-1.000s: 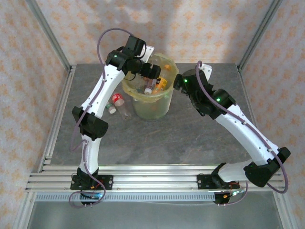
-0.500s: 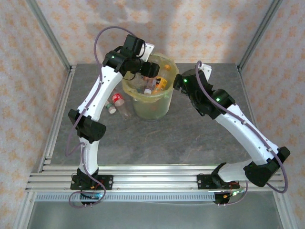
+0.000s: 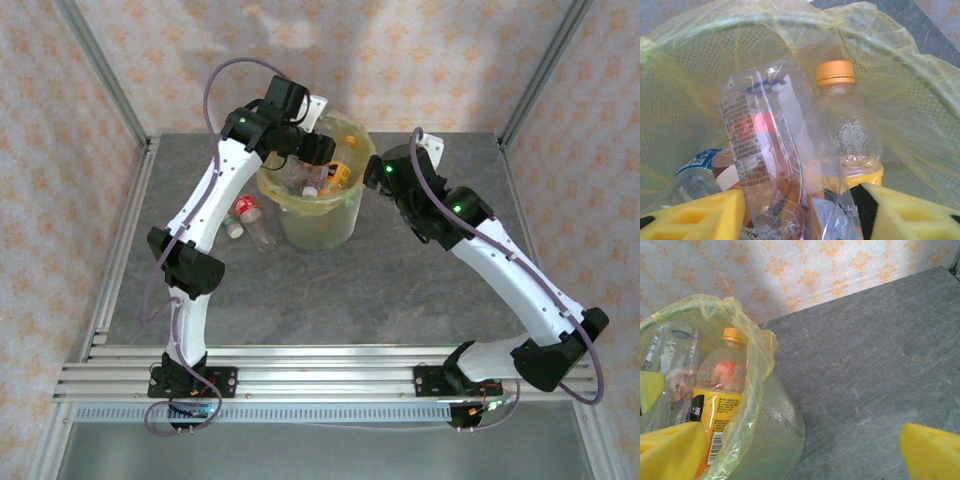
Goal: Put the plastic bottles in the bin
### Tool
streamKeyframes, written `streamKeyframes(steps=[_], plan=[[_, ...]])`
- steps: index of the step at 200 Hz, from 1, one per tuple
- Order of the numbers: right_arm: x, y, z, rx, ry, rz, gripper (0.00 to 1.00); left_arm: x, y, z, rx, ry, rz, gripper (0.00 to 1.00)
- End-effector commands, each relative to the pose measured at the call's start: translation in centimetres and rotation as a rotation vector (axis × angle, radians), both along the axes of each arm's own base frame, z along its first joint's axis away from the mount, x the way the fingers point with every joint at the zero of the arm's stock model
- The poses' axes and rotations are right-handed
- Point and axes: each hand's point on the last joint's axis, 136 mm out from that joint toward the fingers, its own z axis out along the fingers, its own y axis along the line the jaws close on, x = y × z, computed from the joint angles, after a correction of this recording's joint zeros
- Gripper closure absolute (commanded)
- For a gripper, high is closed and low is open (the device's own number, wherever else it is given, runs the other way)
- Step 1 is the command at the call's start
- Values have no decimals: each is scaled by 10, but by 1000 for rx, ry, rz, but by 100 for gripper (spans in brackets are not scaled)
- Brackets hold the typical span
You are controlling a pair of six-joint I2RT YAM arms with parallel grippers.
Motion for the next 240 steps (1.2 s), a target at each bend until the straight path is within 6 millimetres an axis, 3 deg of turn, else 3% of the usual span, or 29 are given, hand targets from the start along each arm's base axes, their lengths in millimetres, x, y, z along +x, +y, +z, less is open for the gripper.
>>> streamKeyframes(steps=[1,30,75,87,91,115,143,179,216,240], plan=[[2,0,1,-1,-8,-17,1,-7,3,5,23,-7,6,31],[3,0,2,-6,-10,-14,1,-9,1,33,-29,-57,10,13],[2,-5,4,-34,-9,-25,1,-19,19,84,-81,-165,98,0],[1,-7,5,-42,-11,-32,1,-21,31,90,-64,-191,153,0],[0,-8,6,-44,-12,-34,1,-28,39,105,-73,-226,176,0],[-3,-14,7,-55,-19,-49,1,-40,77,127,-55,-319,327,0],[-6,-21,6,-63,-26,-72,1,-60,127,136,-46,-393,518,0],[-7,-25,3,-66,-27,-88,1,-80,196,114,-74,-385,746,0],[-6,-23,-3,-65,-19,-87,1,-91,259,53,-51,-254,964,0],[-5,-22,-6,-70,-14,-86,1,-91,284,10,-52,-158,1047,0]])
